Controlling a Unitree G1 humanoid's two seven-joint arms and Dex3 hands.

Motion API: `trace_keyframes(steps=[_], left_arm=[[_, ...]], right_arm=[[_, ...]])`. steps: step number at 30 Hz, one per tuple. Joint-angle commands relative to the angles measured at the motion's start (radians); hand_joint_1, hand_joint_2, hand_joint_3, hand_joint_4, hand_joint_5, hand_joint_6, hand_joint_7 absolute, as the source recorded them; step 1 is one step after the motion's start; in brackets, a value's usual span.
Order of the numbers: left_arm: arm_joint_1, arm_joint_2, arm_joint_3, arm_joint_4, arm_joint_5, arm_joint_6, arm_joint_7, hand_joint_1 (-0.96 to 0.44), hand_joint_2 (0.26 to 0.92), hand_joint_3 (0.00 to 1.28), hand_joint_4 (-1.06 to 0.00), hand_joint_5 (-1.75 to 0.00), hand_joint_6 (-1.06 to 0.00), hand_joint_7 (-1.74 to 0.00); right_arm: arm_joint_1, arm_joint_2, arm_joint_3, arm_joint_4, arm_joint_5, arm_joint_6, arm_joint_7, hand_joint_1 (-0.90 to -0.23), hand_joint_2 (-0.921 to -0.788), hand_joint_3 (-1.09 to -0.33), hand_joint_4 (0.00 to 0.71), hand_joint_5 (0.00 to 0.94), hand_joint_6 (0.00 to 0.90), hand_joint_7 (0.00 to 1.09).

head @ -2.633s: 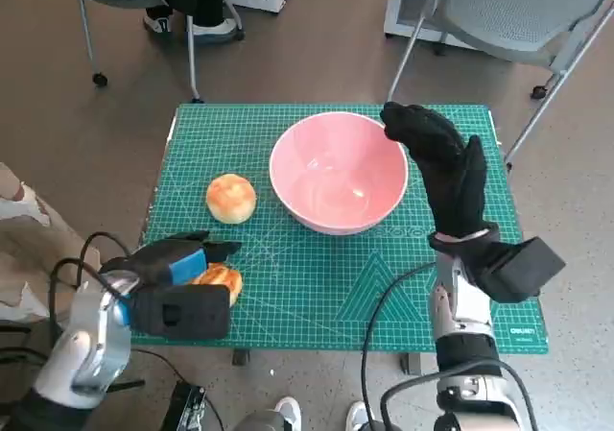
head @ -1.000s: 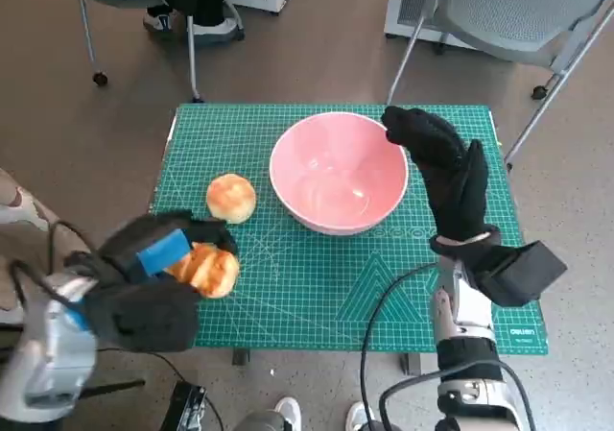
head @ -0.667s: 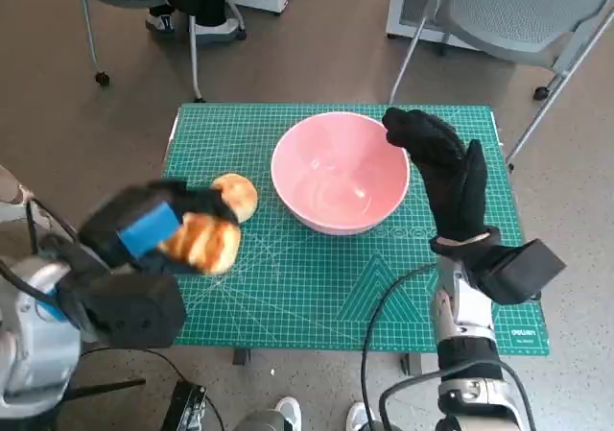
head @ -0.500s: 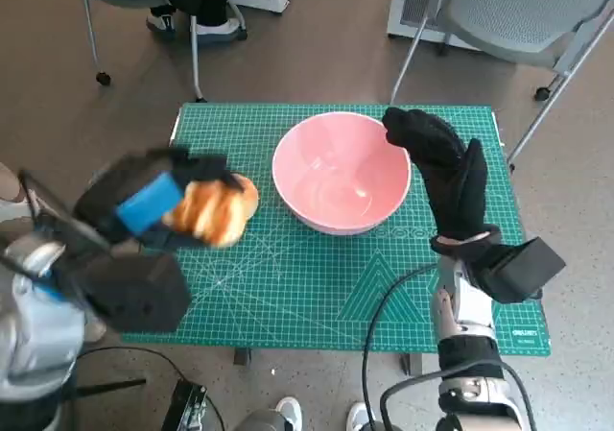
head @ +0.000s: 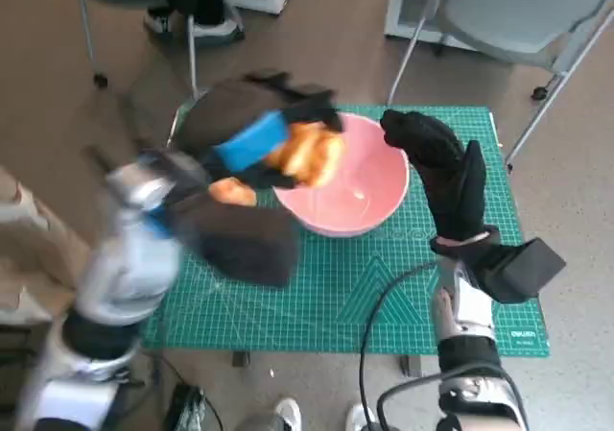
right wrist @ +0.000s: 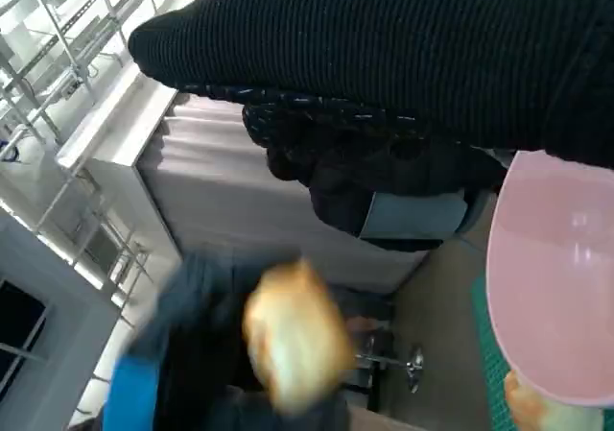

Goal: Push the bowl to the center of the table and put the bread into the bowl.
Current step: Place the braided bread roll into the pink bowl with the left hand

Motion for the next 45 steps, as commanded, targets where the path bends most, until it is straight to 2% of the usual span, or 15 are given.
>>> trace_keyframes(steps=[1, 9, 11, 13, 15, 19, 21, 23, 24, 25, 27, 28, 30, 36, 45], left_arm=[[-0.105, -0.061, -0.052, 0.210, 0.029, -0.055, 0.054, 0.00, 0.918, 0.03, -0.74, -1.13, -0.67, -1.11], [-0.193, -0.135, -0.096, 0.435, 0.045, -0.110, 0.117, 0.00, 0.918, 0.05, -0.71, -1.22, -0.67, -1.04], [-0.205, -0.149, -0.100, 0.473, 0.045, -0.121, 0.130, 0.00, 0.919, 0.06, -0.71, -1.25, -0.64, -1.05], [-0.215, -0.162, -0.104, 0.510, 0.044, -0.132, 0.141, 0.00, 0.920, 0.09, -0.65, -1.24, -0.61, -1.15], [-0.226, -0.173, -0.106, 0.549, 0.042, -0.144, 0.153, 0.00, 0.917, 0.10, -0.66, -1.29, -0.60, -1.11], [-0.243, -0.193, -0.106, 0.625, 0.034, -0.169, 0.175, 0.00, 0.874, 0.13, -0.70, -1.28, -0.68, -1.01], [-0.245, -0.197, -0.105, 0.649, 0.027, -0.175, 0.169, 0.00, 0.872, 0.14, -0.71, -1.28, -0.67, -1.00], [-0.243, -0.196, -0.104, 0.662, 0.019, -0.174, 0.146, 0.00, 0.896, 0.17, -0.61, -1.30, -0.59, -1.16], [-0.242, -0.195, -0.104, 0.666, 0.016, -0.172, 0.134, 0.03, 0.874, 0.17, -0.50, -1.04, -0.47, -0.90], [-0.240, -0.192, -0.104, 0.666, 0.010, -0.163, 0.109, 0.05, 0.867, 0.17, -0.48, -0.90, -0.45, -0.77], [-0.242, -0.188, -0.101, 0.662, -0.003, -0.137, 0.054, 0.05, 0.834, 0.16, -0.31, -0.41, -0.36, -0.36], [-0.243, -0.187, -0.100, 0.658, -0.009, -0.124, 0.026, 0.01, 0.803, 0.14, -0.20, -0.26, -0.31, -0.23], [-0.249, -0.182, -0.099, 0.652, -0.021, -0.100, -0.026, -0.06, 0.766, 0.11, -0.10, -0.13, -0.24, -0.12], [-0.252, -0.168, -0.101, 0.634, -0.023, -0.074, -0.095, -0.26, 0.721, 0.07, -0.01, -0.01, -0.16, -0.01], [-0.194, -0.118, -0.076, 0.565, -0.022, -0.121, -0.041, -0.42, 0.737, 0.05, 0.00, 0.00, -0.14, 0.00]], right_arm=[[0.032, -0.016, -0.014, 0.000, 0.009, -0.004, 0.012, -0.635, -0.921, -0.801, 0.219, 0.002, 0.078, 0.47], [0.046, -0.022, -0.024, -0.022, 0.008, -0.006, -0.001, -0.633, -0.921, -0.808, 0.220, 0.002, 0.078, 0.47], [0.049, -0.021, -0.026, -0.028, 0.004, -0.006, -0.009, -0.631, -0.921, -0.809, 0.219, 0.002, 0.078, 0.47], [0.053, -0.020, -0.028, -0.033, 0.002, -0.008, -0.015, -0.627, -0.921, -0.810, 0.219, 0.002, 0.077, 0.47], [0.056, -0.019, -0.029, -0.039, -0.001, -0.008, -0.020, -0.625, -0.921, -0.811, 0.220, 0.002, 0.077, 0.47], [0.064, -0.017, -0.028, -0.050, -0.005, -0.011, -0.029, -0.624, -0.921, -0.812, 0.220, 0.002, 0.076, 0.47], [0.066, -0.016, -0.029, -0.053, -0.005, -0.012, -0.032, -0.624, -0.921, -0.812, 0.220, 0.001, 0.074, 0.47], [0.067, -0.016, -0.029, -0.054, -0.003, -0.011, -0.034, -0.624, -0.921, -0.812, 0.219, 0.001, 0.073, 0.47], [0.067, -0.016, -0.029, -0.055, -0.002, -0.010, -0.035, -0.625, -0.921, -0.812, 0.219, 0.001, 0.073, 0.47], [0.068, -0.015, -0.028, -0.058, -0.002, -0.009, -0.036, -0.625, -0.921, -0.812, 0.219, 0.001, 0.073, 0.47], [0.070, -0.014, -0.027, -0.062, -0.002, -0.006, -0.040, -0.627, -0.921, -0.812, 0.219, 0.001, 0.072, 0.47], [0.070, -0.014, -0.027, -0.064, -0.003, -0.005, -0.041, -0.628, -0.921, -0.811, 0.219, 0.001, 0.072, 0.47], [0.071, -0.014, -0.026, -0.065, -0.003, -0.004, -0.044, -0.629, -0.921, -0.811, 0.219, 0.001, 0.072, 0.47], [0.066, -0.013, -0.025, -0.060, -0.005, -0.003, -0.053, -0.628, -0.921, -0.811, 0.219, 0.001, 0.071, 0.47], [0.062, 0.000, -0.020, -0.049, -0.004, -0.008, -0.054, -0.625, -0.921, -0.812, 0.219, 0.001, 0.070, 0.47]])
